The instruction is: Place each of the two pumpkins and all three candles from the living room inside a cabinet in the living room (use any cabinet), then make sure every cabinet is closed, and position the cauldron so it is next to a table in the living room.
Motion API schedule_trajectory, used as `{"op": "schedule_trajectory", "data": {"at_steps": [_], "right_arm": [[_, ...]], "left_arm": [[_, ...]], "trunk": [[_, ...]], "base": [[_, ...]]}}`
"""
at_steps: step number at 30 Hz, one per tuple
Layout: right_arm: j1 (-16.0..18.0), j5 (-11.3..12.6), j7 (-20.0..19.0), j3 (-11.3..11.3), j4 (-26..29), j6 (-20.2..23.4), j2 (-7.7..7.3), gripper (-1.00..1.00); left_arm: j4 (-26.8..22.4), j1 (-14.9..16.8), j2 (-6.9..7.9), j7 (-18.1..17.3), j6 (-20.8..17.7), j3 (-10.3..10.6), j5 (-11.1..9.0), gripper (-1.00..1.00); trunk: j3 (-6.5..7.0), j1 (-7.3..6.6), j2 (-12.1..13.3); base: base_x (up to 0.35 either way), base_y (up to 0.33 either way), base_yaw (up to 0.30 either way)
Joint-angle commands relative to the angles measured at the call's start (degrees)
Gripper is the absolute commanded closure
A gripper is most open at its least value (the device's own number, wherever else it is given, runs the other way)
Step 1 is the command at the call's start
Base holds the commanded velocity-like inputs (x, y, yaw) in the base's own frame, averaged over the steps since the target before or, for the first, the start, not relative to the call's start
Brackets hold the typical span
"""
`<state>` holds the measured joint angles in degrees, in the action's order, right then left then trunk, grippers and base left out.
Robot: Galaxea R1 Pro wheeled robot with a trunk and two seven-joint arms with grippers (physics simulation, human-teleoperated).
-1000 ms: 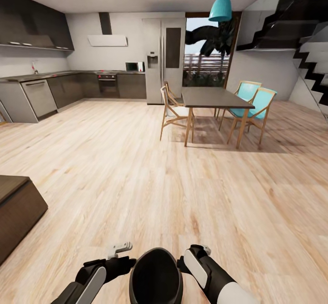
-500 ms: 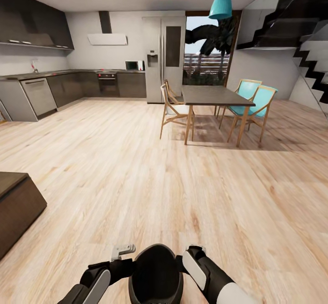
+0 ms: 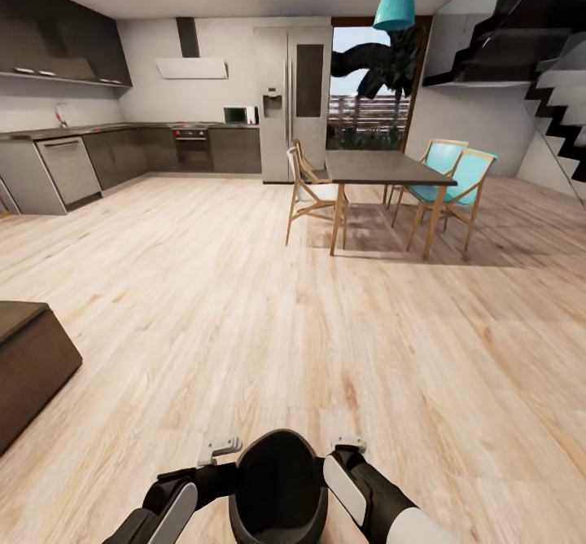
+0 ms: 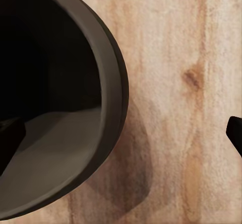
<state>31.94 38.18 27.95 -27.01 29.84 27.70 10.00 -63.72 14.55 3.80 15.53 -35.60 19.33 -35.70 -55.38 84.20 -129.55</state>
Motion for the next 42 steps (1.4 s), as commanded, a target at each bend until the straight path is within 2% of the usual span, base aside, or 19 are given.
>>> {"op": "schedule_trajectory", "data": {"at_steps": [1, 33, 35, 36, 38, 42], "right_arm": [[0.05, 0.32, 0.44, -0.21, 0.05, 0.14, 0.00, -1.00], [-0.04, 0.32, 0.31, -0.54, 0.00, -2.17, 0.00, -1.00], [-0.04, 0.32, 0.15, -1.96, 0.00, -2.40, 0.00, -1.00], [-0.04, 0.32, -0.50, -3.63, 0.01, -2.75, 0.00, -1.00], [-0.04, 0.33, -3.03, -5.63, 0.01, -4.36, 0.00, -1.00], [-0.03, 0.37, -4.45, -6.23, -0.02, -5.03, 0.00, -1.00]], "left_arm": [[-0.06, 0.04, 0.07, 0.56, -0.04, 0.18, -0.60, -1.00], [-0.09, 0.04, 0.05, 0.47, 0.00, 0.21, -0.69, -1.00], [-0.09, 0.04, 0.06, 0.33, 0.00, 0.24, -0.69, -1.00], [-0.08, 0.04, 0.04, -0.12, 0.00, 0.25, -0.69, -1.00], [-0.09, 0.04, 0.06, -1.73, 0.00, 0.26, -0.66, -1.00], [-0.08, 0.04, 0.06, -2.76, 0.00, 0.27, -0.62, -1.00]], "trunk": [[-0.24, 0.22, -0.44], [-5.98, 7.24, -13.27], [-6.38, 7.50, -13.70], [-6.60, 7.52, -13.71], [-7.05, 7.57, -13.74], [-7.93, 7.68, -13.80]], "base": [[0.000, 0.000, 0.000], [0.000, 0.000, 0.000], [0.000, 0.000, 0.000], [0.000, 0.000, 0.000], [0.000, 0.000, 0.000], [0.000, 0.000, 0.000]]}}
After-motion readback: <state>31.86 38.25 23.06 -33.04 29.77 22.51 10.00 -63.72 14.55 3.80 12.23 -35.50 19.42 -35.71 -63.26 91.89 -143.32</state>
